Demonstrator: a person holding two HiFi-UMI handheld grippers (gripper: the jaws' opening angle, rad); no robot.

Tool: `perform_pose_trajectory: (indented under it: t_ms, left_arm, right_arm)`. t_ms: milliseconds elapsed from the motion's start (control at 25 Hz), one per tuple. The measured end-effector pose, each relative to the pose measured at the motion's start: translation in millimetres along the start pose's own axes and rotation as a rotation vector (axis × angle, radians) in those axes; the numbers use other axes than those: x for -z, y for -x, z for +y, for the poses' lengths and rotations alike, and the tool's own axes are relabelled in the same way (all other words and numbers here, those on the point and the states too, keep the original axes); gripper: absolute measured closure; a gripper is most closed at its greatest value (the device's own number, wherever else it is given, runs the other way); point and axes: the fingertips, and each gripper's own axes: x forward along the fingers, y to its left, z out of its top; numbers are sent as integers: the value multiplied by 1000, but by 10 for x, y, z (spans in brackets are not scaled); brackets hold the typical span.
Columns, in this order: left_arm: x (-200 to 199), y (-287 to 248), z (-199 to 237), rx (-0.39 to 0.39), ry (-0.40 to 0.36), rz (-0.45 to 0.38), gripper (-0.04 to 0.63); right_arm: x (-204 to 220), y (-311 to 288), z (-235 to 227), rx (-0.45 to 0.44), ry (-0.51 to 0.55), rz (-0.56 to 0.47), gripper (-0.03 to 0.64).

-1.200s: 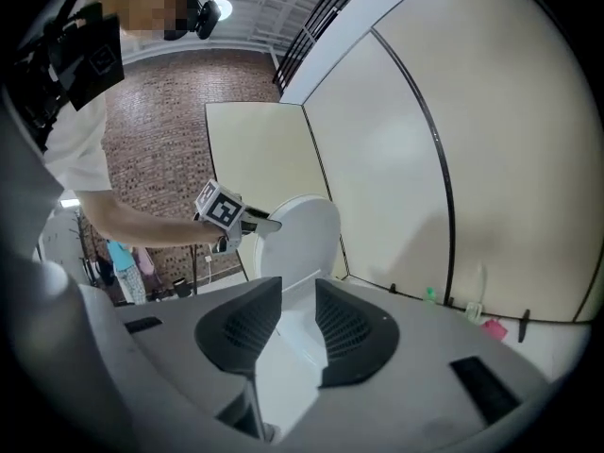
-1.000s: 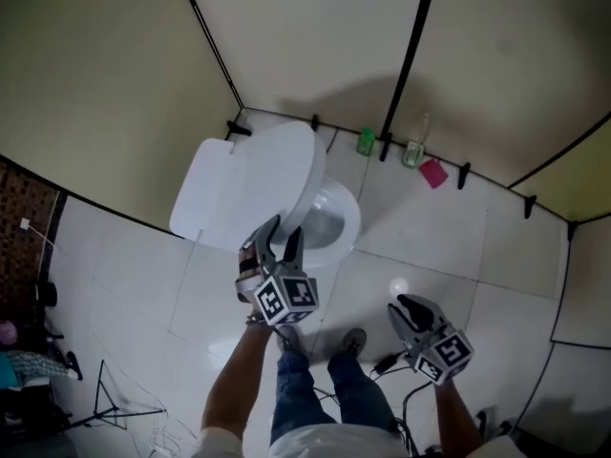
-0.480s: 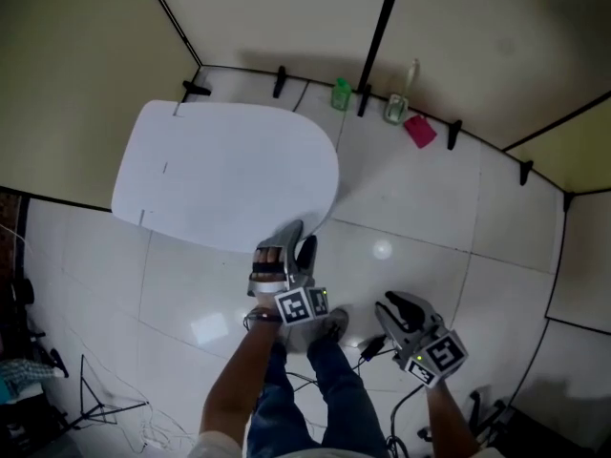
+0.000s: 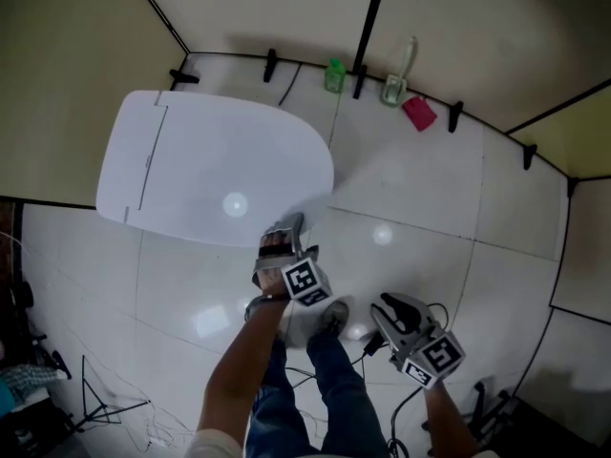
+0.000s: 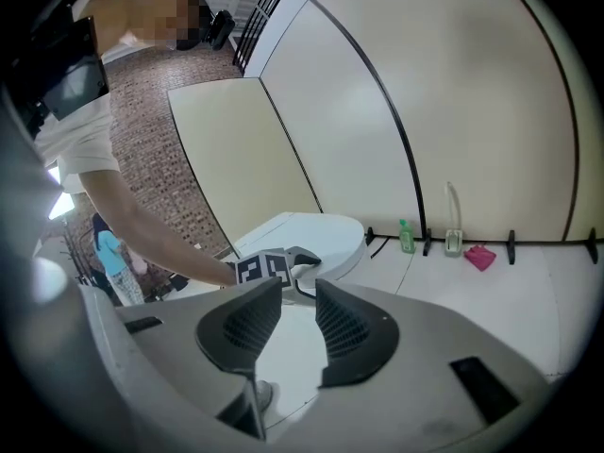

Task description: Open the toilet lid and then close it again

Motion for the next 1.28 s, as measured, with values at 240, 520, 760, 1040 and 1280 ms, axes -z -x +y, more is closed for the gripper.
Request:
perform_pose_trajectory:
  t_ms: [240, 520, 760, 1040, 1280]
  left_arm:
    - [-51, 149, 36, 62, 103, -56, 176]
    - [-789, 1663, 627, 189, 433, -464, 176]
    - [-1038, 3348, 1297, 310, 624, -740, 178]
    - [-855, 4754, 1693, 352, 687, -995, 178]
    - [-586, 5059, 1744, 348, 729, -1055, 178]
  right_arm:
    - [-168, 42, -43, 23, 20, -17, 511]
    - [-1053, 211, 176, 64, 117, -127, 511]
    - [-2103, 490, 760, 91, 284, -273, 511]
    - [-2597, 690, 1351, 96, 399, -321, 511]
    - [-2603, 615, 1650, 88, 430, -325, 511]
